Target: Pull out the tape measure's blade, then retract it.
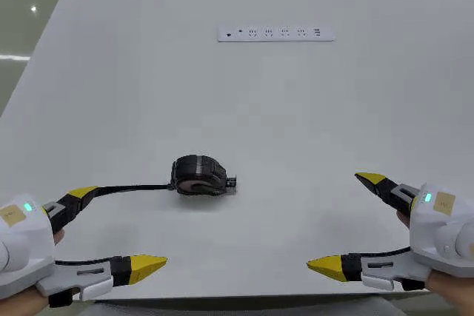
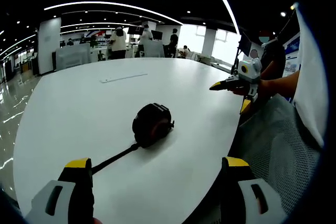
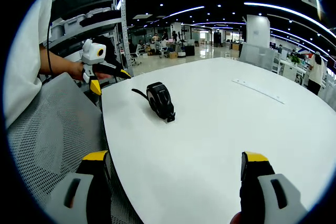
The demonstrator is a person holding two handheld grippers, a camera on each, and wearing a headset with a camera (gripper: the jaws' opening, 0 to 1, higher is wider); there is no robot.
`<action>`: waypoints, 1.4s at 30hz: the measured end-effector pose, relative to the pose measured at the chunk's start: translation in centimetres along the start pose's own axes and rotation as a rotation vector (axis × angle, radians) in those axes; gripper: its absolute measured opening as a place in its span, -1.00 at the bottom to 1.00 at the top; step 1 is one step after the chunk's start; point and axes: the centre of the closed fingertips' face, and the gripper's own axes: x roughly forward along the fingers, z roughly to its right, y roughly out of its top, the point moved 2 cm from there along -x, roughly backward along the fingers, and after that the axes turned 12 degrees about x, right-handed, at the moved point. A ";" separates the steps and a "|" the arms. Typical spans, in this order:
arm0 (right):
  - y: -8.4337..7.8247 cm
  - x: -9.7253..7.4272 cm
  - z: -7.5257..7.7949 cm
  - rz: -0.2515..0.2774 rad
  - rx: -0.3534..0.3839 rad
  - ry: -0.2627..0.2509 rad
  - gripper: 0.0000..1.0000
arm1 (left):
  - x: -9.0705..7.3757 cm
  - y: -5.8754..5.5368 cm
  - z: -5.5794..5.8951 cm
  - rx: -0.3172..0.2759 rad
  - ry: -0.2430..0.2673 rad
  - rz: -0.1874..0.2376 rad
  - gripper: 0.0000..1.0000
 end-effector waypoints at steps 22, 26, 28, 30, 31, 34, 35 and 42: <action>0.1 2.0 -0.3 -0.053 -0.051 0.057 0.98 | 2.8 1.3 -0.5 0.139 -0.119 -0.049 0.96; 0.2 2.4 -0.3 -0.061 -0.066 0.071 0.98 | 3.6 1.8 -0.2 0.184 -0.152 -0.066 0.95; 0.2 2.5 -0.4 -0.064 -0.073 0.075 0.97 | 3.9 2.0 -0.1 0.190 -0.167 -0.070 0.95; 0.2 2.7 -0.4 -0.068 -0.076 0.080 0.97 | 4.3 2.1 0.0 0.212 -0.187 -0.079 0.94; 0.1 2.8 -0.3 -0.070 -0.078 0.082 0.97 | 4.5 2.1 0.1 0.221 -0.196 -0.085 0.93; 0.1 3.0 -0.3 -0.072 -0.078 0.086 0.96 | 5.1 2.2 0.2 0.240 -0.215 -0.092 0.92; 0.1 3.0 -0.3 -0.074 -0.080 0.088 0.96 | 5.2 2.3 0.2 0.244 -0.221 -0.094 0.92; -0.1 3.5 0.0 -0.089 -0.098 0.096 0.93 | 6.1 2.8 -0.3 0.278 -0.237 -0.090 0.78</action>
